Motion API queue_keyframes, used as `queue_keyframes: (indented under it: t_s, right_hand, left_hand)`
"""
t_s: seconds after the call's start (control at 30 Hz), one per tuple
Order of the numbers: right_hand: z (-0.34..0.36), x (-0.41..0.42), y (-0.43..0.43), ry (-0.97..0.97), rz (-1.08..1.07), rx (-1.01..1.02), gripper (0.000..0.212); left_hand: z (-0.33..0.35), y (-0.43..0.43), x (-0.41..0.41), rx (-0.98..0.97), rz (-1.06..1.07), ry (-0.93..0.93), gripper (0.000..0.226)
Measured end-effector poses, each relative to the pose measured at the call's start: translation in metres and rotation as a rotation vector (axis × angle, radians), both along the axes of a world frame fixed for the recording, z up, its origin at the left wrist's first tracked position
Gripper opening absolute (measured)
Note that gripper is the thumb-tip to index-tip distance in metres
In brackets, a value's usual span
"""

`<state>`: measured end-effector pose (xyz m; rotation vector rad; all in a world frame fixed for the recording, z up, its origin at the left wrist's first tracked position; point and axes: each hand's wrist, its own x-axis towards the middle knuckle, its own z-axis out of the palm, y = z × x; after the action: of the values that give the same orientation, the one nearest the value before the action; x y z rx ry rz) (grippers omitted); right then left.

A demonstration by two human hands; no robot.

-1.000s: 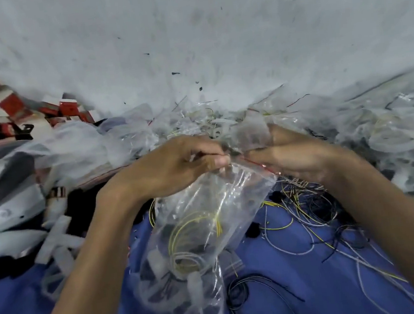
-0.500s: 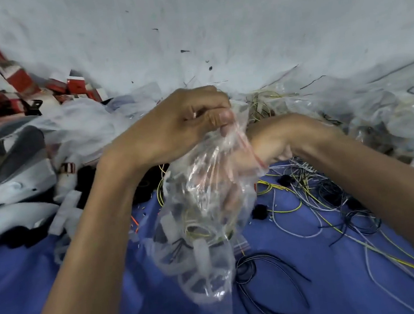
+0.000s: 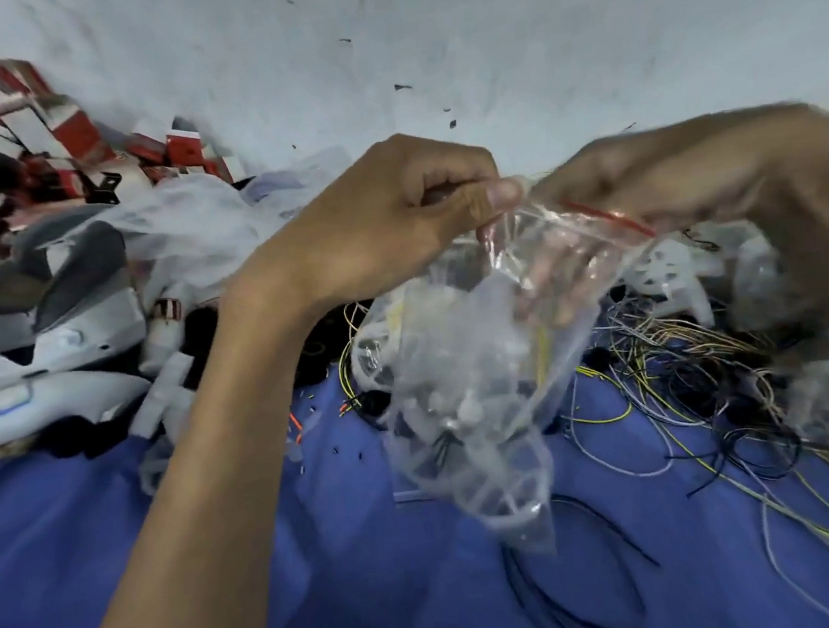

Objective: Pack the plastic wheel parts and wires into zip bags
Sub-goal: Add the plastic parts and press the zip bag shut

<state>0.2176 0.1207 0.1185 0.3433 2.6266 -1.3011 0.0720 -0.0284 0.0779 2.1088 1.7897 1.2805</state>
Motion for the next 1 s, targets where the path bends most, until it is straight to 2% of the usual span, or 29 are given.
queue_keyframes:
  t_s: [0.07,0.13,0.2,0.27,0.3,0.37,0.43,0.47,0.53,0.63,0.73,0.8,0.83,0.93,1.0]
  right_hand:
    - [0.012,0.01,-0.003,-0.001,-0.047,-0.016,0.051]
    - [0.006,0.018,-0.002,0.011,-0.018,0.325,0.068]
    - [-0.009,0.028,-0.004,0.106,-0.023,0.622,0.057]
    - [-0.02,0.042,0.002,0.271,-0.103,0.716,0.052]
    - [-0.025,0.048,0.004,0.372,-0.131,0.659,0.049]
    - [-0.037,0.056,0.011,0.564,-0.177,0.412,0.03]
    - [-0.053,0.054,0.012,0.636,-0.255,0.234,0.01]
    - [-0.06,0.055,0.012,0.651,-0.306,0.192,0.009]
    - [-0.071,0.057,0.011,0.651,-0.373,0.146,0.02]
    - [-0.074,0.06,0.007,0.641,-0.462,0.16,0.037]
    - [-0.074,0.058,0.006,0.658,-0.466,0.249,0.019]
    - [-0.074,0.059,0.005,0.709,-0.423,0.155,0.003]
    - [-0.074,0.06,0.004,0.761,-0.404,0.069,0.002]
    - [-0.075,0.06,0.003,0.973,-0.398,-0.33,0.008]
    - [-0.077,0.057,0.005,1.037,-0.42,-0.539,0.014]
  left_hand:
    - [0.0,0.001,-0.001,0.016,0.035,0.003,0.03]
    - [-0.001,0.003,-0.001,0.024,0.052,0.015,0.029]
    - [-0.001,0.004,0.001,0.039,0.067,0.043,0.027]
    - [0.0,0.003,0.0,0.071,0.075,0.06,0.027]
    - [0.001,0.002,-0.001,0.089,0.073,0.072,0.027]
    - [0.001,0.002,-0.01,0.091,0.071,0.119,0.028]
    - [-0.007,0.006,-0.02,-0.012,0.096,0.153,0.033]
    - [-0.012,0.01,-0.023,-0.084,0.115,0.157,0.038]
    - [-0.025,0.019,-0.03,-0.166,0.154,0.097,0.048]
    - [-0.034,0.022,-0.037,-0.263,0.147,-0.195,0.063]
    - [-0.037,0.022,-0.036,-0.317,0.082,-0.254,0.057]
    - [-0.039,0.021,-0.031,-0.259,0.035,-0.271,0.047]
    - [-0.038,0.019,-0.029,-0.2,0.002,-0.304,0.038]
    - [-0.025,0.009,-0.032,0.038,-0.063,-0.39,0.018]
    - [-0.018,0.005,-0.036,0.138,-0.082,-0.306,0.018]
